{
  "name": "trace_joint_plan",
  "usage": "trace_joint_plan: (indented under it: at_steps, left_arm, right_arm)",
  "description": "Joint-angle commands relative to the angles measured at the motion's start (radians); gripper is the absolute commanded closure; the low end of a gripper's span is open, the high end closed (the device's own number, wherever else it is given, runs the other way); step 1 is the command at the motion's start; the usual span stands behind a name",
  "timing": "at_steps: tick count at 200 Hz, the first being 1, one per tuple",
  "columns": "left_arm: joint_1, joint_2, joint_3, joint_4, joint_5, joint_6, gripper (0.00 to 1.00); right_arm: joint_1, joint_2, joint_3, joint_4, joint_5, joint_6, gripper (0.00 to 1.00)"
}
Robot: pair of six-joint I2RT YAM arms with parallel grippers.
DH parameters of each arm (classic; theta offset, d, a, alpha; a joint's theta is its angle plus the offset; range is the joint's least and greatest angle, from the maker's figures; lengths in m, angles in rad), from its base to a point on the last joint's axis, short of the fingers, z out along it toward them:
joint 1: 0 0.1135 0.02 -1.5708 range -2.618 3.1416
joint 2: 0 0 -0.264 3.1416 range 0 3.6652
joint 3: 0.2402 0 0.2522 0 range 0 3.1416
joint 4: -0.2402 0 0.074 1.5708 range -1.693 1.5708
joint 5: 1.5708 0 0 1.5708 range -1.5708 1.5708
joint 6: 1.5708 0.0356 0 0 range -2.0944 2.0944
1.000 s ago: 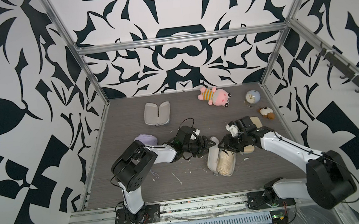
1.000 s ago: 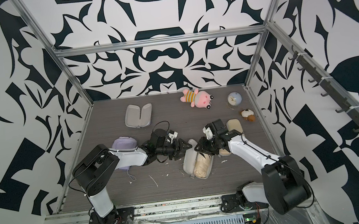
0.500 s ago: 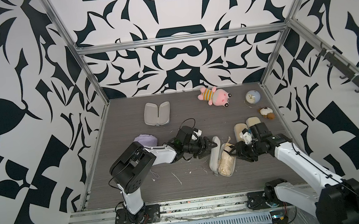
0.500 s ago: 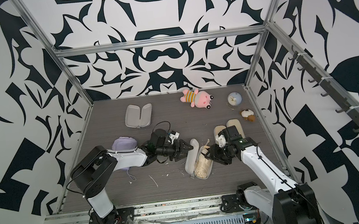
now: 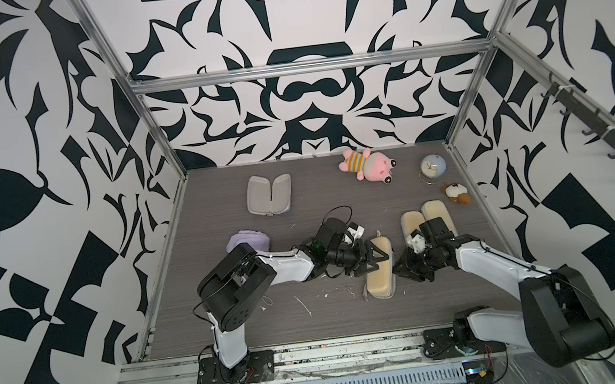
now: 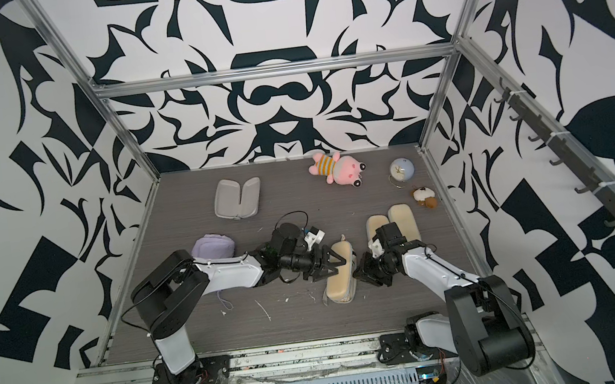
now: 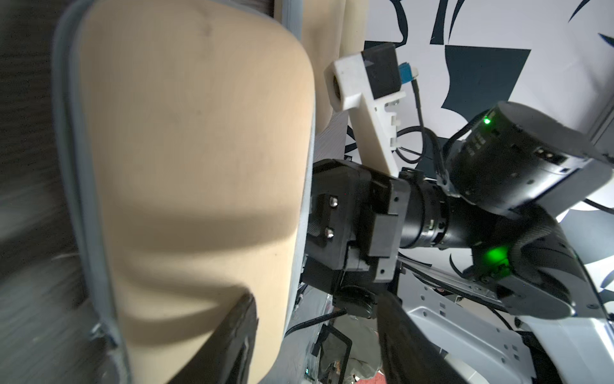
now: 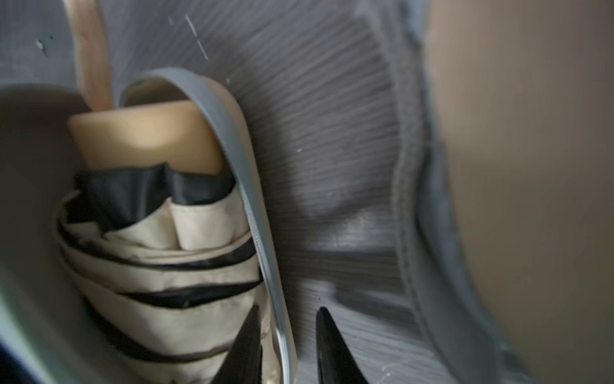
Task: Put umbrellas into zippered umbrella sleeves
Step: Adjust the umbrella in the umbrella sleeve.
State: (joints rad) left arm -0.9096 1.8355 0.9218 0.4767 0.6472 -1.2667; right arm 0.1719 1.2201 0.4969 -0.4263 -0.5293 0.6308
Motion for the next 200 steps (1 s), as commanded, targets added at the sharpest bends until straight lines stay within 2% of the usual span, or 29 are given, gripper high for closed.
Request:
trace_joint_plan:
  at_steps: [1, 16, 28, 46, 49, 56, 74, 86, 104, 123, 134, 183, 200]
  left_arm:
    - [0.029, -0.091, 0.003, -0.239, -0.076, 0.126, 0.26]
    - [0.025, -0.163, 0.08, -0.527, -0.229, 0.302, 0.2]
    - [0.022, -0.173, 0.144, -0.693, -0.308, 0.377, 0.17]
    - [0.017, -0.148, 0.178, -0.733, -0.325, 0.397, 0.16]
    - [0.015, -0.141, 0.183, -0.732, -0.32, 0.397, 0.12]
    - [0.009, -0.123, 0.197, -0.732, -0.309, 0.401, 0.1]
    - [-0.005, -0.09, 0.22, -0.733, -0.291, 0.412, 0.11]
    - [-0.001, -0.073, 0.215, -0.75, -0.29, 0.411, 0.14]
    - [0.022, -0.07, 0.175, -0.75, -0.287, 0.397, 0.31]
    - [0.04, -0.097, 0.084, -0.629, -0.254, 0.33, 0.46]
    - [0.041, -0.108, 0.038, -0.541, -0.235, 0.284, 0.5]
    - [0.04, -0.11, -0.112, -0.198, -0.183, 0.101, 0.72]
    - [0.04, -0.121, -0.133, -0.176, -0.195, 0.093, 0.84]
  right_arm:
    - [0.0, -0.054, 0.06, -0.049, 0.023, -0.014, 0.66]
    - [0.0, -0.08, 0.107, -0.117, 0.047, -0.022, 0.61]
    - [0.001, -0.087, 0.13, -0.135, 0.054, -0.015, 0.55]
    - [0.028, -0.067, 0.159, -0.142, 0.088, -0.002, 0.51]
    - [0.034, -0.06, 0.165, -0.144, 0.096, 0.0, 0.51]
    - [0.054, -0.045, 0.175, -0.146, 0.124, 0.01, 0.5]
    - [0.133, -0.023, 0.208, -0.164, 0.21, 0.054, 0.46]
    - [0.191, -0.029, 0.224, -0.183, 0.277, 0.1, 0.42]
    - [0.283, -0.039, 0.239, -0.223, 0.378, 0.182, 0.38]
    - [0.381, -0.011, 0.264, -0.26, 0.464, 0.252, 0.35]
    - [0.418, 0.029, 0.272, -0.255, 0.486, 0.27, 0.34]
    - [0.47, 0.229, 0.307, -0.168, 0.517, 0.285, 0.33]
    - [0.47, 0.271, 0.325, -0.153, 0.521, 0.264, 0.41]
